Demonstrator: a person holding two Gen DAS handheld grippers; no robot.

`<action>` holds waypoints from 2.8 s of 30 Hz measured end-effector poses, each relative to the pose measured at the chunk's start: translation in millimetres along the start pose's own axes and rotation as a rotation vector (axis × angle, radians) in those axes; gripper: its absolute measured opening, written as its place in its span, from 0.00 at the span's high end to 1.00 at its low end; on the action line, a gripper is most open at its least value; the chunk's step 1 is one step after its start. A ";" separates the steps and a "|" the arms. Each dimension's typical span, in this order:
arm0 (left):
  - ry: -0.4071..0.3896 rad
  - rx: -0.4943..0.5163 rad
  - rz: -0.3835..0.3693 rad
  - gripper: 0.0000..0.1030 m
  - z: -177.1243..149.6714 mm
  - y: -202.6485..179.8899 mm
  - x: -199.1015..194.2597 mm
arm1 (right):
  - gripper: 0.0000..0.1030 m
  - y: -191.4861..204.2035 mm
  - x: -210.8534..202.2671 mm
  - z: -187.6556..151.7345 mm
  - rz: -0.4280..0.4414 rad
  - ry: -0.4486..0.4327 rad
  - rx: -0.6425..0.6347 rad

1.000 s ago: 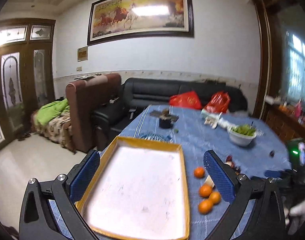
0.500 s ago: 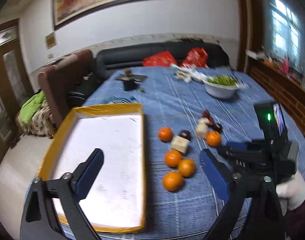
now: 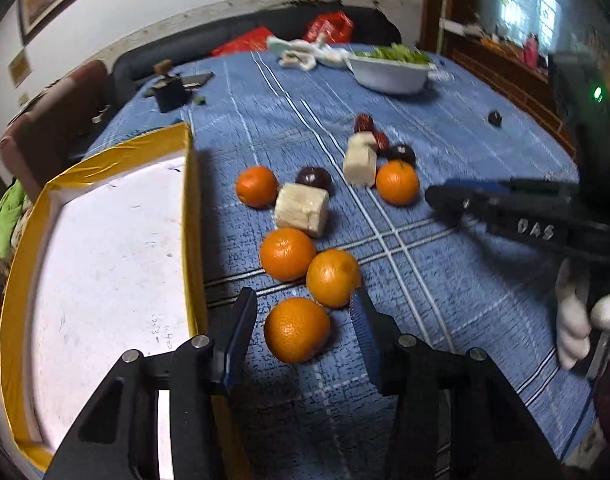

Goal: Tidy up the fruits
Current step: 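Grasp an orange with the left tool while the right tool grasps a dark plum, then carry the orange into the tray with the left tool while the right tool drops the plum there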

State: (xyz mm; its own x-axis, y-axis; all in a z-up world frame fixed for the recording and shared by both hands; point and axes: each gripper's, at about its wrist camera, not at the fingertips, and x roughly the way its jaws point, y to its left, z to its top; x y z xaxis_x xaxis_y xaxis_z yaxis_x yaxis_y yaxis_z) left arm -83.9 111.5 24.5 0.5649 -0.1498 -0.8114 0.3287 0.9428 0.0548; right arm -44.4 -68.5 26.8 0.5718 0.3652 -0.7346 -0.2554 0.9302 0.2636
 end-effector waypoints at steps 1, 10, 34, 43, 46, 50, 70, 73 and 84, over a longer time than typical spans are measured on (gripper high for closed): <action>0.018 0.007 0.003 0.54 0.2 1.4 3.9 | 0.72 -0.4 -0.1 0.0 0.003 0.000 -0.001; 0.049 0.050 -0.060 0.53 -0.3 7.0 5.2 | 0.72 -1.1 2.6 -0.7 0.019 0.013 0.010; 0.031 -0.037 -0.040 0.70 0.6 14.1 -5.0 | 0.72 -2.2 -0.4 -1.3 0.061 -0.001 0.035; -0.128 -0.258 0.050 0.69 -26.4 80.3 -77.6 | 0.72 29.2 -24.0 -1.8 0.095 -0.067 -0.004; -0.143 -0.337 0.109 0.69 -43.3 111.4 -86.3 | 0.71 55.1 -33.6 4.0 0.145 -0.068 -0.024; -0.135 -0.445 0.153 0.69 -64.8 145.8 -84.4 | 0.71 113.1 -38.4 12.3 0.251 -0.044 -0.104; -0.138 -0.660 0.144 0.59 -114.0 210.6 -90.2 | 0.71 272.7 62.2 -19.5 0.267 0.167 -0.354; -0.168 -0.685 0.126 0.52 -115.8 210.2 -101.2 | 0.66 274.1 67.4 -18.3 0.268 0.174 -0.352; -0.299 -0.657 0.066 0.15 -92.1 163.6 -165.3 | 0.44 219.7 -12.1 4.5 0.244 0.025 -0.277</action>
State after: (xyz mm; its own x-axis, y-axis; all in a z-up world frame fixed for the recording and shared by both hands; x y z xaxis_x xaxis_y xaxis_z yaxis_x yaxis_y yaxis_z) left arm -193.3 317.9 114.0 0.7818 -0.0732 -0.6192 -0.1826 0.9227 -0.3396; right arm -103.9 131.5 96.5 0.4496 0.5710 -0.6869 -0.5853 0.7692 0.2564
